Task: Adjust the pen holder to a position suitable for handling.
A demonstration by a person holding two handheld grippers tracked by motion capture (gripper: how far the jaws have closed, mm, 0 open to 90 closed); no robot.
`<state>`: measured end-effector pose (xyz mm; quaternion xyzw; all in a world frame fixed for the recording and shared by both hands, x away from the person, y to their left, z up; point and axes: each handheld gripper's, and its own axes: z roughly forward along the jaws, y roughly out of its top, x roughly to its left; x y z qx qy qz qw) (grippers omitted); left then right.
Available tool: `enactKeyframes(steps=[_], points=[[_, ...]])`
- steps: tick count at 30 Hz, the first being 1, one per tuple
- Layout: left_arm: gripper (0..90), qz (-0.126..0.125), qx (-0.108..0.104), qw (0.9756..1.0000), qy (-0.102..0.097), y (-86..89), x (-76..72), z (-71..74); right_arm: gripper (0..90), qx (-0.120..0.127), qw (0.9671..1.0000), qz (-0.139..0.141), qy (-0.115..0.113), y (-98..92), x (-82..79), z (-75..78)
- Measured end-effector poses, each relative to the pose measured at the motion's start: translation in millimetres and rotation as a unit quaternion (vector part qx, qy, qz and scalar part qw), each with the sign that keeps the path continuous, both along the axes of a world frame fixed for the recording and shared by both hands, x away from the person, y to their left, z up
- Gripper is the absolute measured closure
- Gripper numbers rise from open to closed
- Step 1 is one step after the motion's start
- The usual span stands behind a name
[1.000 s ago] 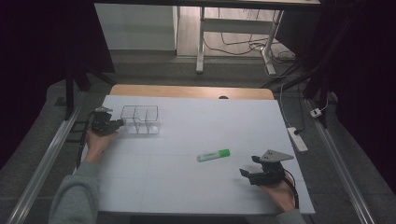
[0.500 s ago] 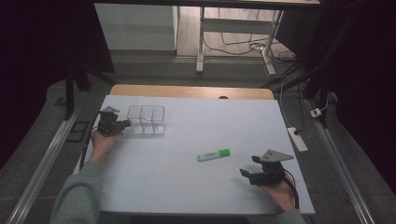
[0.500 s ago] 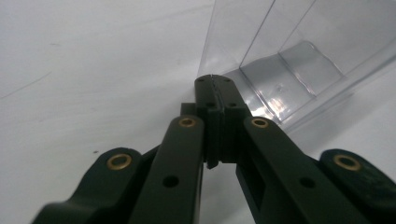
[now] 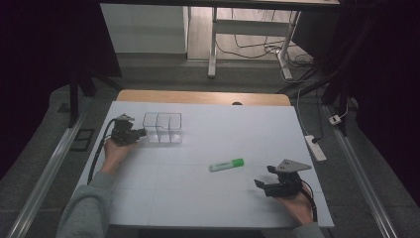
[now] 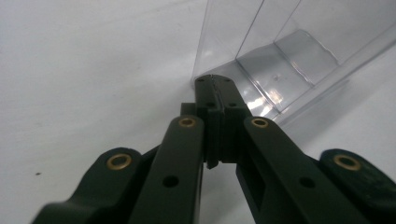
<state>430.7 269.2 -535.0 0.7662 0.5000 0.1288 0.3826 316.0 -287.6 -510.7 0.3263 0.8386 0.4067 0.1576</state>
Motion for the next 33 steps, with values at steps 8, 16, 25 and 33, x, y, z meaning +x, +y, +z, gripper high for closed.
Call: enactKeyframes(steps=[8, 16, 25, 33], points=[[89.2, -0.008, -0.003, 1.0000, 0.001, -9.0, 1.6, 0.2, 23.3, -0.001, 1.0000, 0.000, -0.002, 0.0, -0.1, 0.4], [89.2, -0.018, -0.009, 0.9998, -0.002, -23.9, 4.9, 3.5, 23.3, -0.003, 1.0000, 0.002, -0.001, 0.5, -0.4, 0.5], [89.2, -0.033, -0.012, 0.9994, -0.001, -40.2, 8.7, 4.2, 23.5, -0.004, 1.0000, 0.002, -0.001, 0.7, -0.4, 0.4], [89.2, -0.044, -0.013, 0.9990, 0.001, -51.7, 11.7, 5.0, 23.6, -0.004, 1.0000, 0.004, 0.000, 0.8, -0.4, 0.2]])
